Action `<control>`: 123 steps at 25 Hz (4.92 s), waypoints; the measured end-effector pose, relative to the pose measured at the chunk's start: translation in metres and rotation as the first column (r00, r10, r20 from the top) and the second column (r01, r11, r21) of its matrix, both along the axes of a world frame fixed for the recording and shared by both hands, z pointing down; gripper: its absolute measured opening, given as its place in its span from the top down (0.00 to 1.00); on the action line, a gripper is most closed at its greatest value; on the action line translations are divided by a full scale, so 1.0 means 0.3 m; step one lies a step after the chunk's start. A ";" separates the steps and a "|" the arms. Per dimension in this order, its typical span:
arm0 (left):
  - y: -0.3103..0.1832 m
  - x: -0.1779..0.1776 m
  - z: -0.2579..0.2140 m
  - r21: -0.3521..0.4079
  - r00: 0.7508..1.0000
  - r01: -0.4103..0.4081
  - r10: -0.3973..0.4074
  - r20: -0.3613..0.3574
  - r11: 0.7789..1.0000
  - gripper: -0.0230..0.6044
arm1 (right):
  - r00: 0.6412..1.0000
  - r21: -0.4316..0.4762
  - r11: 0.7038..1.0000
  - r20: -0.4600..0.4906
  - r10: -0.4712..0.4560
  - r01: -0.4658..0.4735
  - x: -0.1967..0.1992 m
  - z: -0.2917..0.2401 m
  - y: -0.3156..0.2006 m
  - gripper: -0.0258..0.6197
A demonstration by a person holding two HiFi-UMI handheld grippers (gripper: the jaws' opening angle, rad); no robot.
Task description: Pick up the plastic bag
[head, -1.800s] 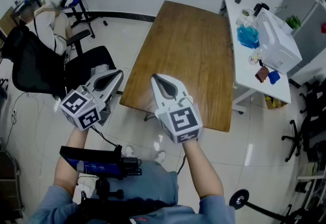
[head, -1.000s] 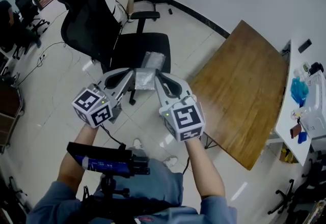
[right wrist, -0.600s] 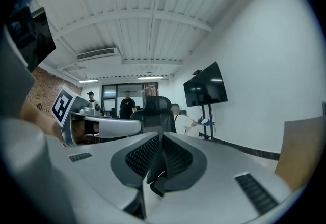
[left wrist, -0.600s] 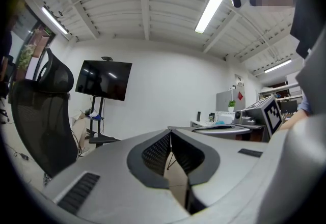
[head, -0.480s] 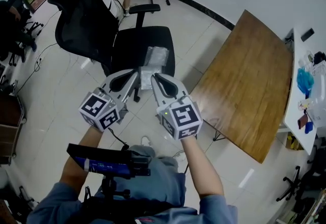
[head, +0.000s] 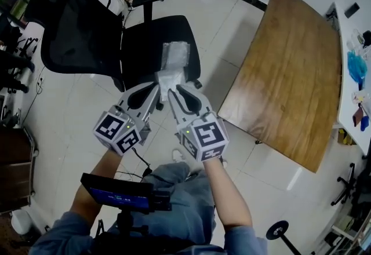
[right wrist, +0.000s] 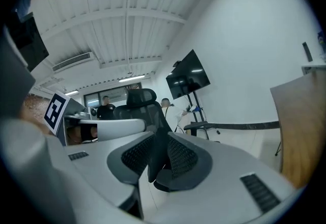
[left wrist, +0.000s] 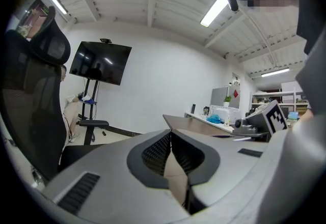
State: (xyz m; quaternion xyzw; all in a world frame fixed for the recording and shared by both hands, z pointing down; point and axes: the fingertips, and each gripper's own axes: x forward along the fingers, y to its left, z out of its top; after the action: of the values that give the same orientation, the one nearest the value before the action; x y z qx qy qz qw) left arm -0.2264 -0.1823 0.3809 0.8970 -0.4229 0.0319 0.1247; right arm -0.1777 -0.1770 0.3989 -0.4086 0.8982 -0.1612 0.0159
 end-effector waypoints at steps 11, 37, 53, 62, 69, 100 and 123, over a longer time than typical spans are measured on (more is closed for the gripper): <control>-0.058 -0.017 0.283 -0.144 0.999 0.028 -0.030 -0.013 0.989 0.94 | 0.979 -0.191 0.966 0.081 0.190 -0.172 0.017 0.360 -0.090 0.79; -0.095 -0.050 0.453 -0.224 1.000 0.001 0.005 0.024 0.975 0.95 | 0.698 -0.685 0.716 0.446 0.560 -0.136 -0.042 0.875 -0.104 0.59; -0.116 -0.044 0.463 -0.232 1.000 -0.002 0.006 0.017 0.973 0.95 | 0.722 -0.624 0.778 0.505 0.473 -0.073 -0.092 0.844 -0.136 0.95; -0.112 -0.055 0.428 -0.237 0.998 0.024 -0.038 -0.052 0.971 0.95 | 0.826 -0.533 0.845 0.456 0.331 -0.045 -0.098 0.700 -0.166 0.95; -0.082 -0.044 0.284 -0.207 0.992 0.017 -0.043 -0.122 0.978 0.95 | 0.907 -0.471 0.882 0.368 0.203 -0.007 -0.102 0.490 -0.156 0.95; 0.005 0.023 -0.050 -0.017 0.975 -0.034 0.030 -0.222 0.999 0.95 | 0.985 -0.111 0.985 0.125 -0.120 0.135 0.026 -0.174 -0.151 0.95; 0.041 0.530 -0.250 0.125 0.979 0.026 0.000 -0.205 0.992 0.95 | 0.944 -0.024 0.950 0.127 -0.305 0.310 0.617 -0.341 -0.020 0.96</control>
State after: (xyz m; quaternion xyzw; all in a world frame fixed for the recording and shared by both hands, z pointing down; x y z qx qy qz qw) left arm -0.0673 -0.1700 0.3058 0.8989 -0.4147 -0.0884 0.1105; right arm 0.0075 -0.1830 0.2967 -0.2531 0.9446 -0.2057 0.0365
